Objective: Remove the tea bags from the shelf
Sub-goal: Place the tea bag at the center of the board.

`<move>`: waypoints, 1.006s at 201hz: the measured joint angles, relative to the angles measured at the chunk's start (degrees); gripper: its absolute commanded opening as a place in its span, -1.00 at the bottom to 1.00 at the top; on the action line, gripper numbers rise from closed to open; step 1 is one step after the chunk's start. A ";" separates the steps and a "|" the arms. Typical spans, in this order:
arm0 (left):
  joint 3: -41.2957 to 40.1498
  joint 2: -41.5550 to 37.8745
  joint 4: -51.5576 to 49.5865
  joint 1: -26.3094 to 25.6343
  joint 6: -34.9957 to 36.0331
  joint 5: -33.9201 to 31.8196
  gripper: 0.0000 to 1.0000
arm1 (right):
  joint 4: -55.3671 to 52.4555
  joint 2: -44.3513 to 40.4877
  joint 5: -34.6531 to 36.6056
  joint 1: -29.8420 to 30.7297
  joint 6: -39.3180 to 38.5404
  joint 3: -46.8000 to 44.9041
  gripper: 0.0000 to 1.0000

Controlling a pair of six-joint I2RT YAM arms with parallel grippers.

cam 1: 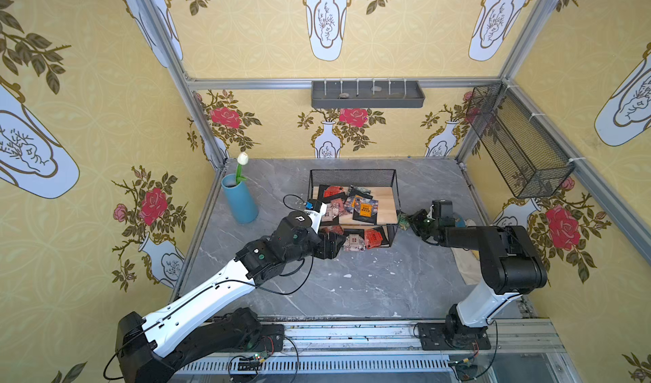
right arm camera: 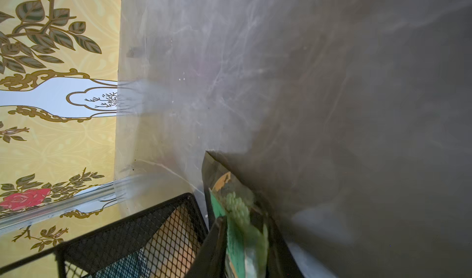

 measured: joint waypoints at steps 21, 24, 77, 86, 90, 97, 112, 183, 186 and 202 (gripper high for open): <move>0.00 -0.11 -0.11 -0.04 0.04 -0.17 0.64 | -0.39 -1.64 0.02 0.31 -0.09 -1.25 -0.18; 0.00 -0.13 -0.17 -0.07 0.04 -0.17 0.64 | -0.50 -1.88 0.02 0.37 -0.17 -1.38 -0.18; 0.02 -0.59 -0.42 -0.11 0.17 -0.20 0.64 | -2.99 -5.88 -0.44 2.75 -1.25 -2.78 -0.14; 0.02 -0.68 -0.42 -0.15 0.15 -0.22 0.64 | -3.23 -6.23 -0.63 2.89 -1.25 -3.02 -0.11; 0.02 -0.72 -0.42 -0.17 0.15 -0.24 0.64 | -3.41 -6.38 -0.70 2.99 -1.25 -3.06 -0.12; 0.02 -0.74 -0.42 -0.22 0.15 -0.26 0.64 | -3.89 -6.64 -0.98 3.04 -1.25 -3.10 -0.10; 0.00 -0.81 -0.42 -0.33 0.15 -0.37 0.63 | -4.52 -6.93 -1.27 3.15 -1.22 -3.15 -0.07; 0.00 -2.12 -0.79 -0.74 0.15 -1.11 0.64 | -9.03 -11.78 -2.71 4.20 -1.51 -3.80 0.27; 0.00 -2.14 -0.79 -0.76 0.15 -1.14 0.64 | -9.31 -12.24 -2.71 4.20 -1.60 -3.80 0.29; 0.00 -2.16 -0.85 -0.83 0.15 -1.38 0.63 | -10.69 -13.94 -2.73 4.20 -2.05 -3.80 0.31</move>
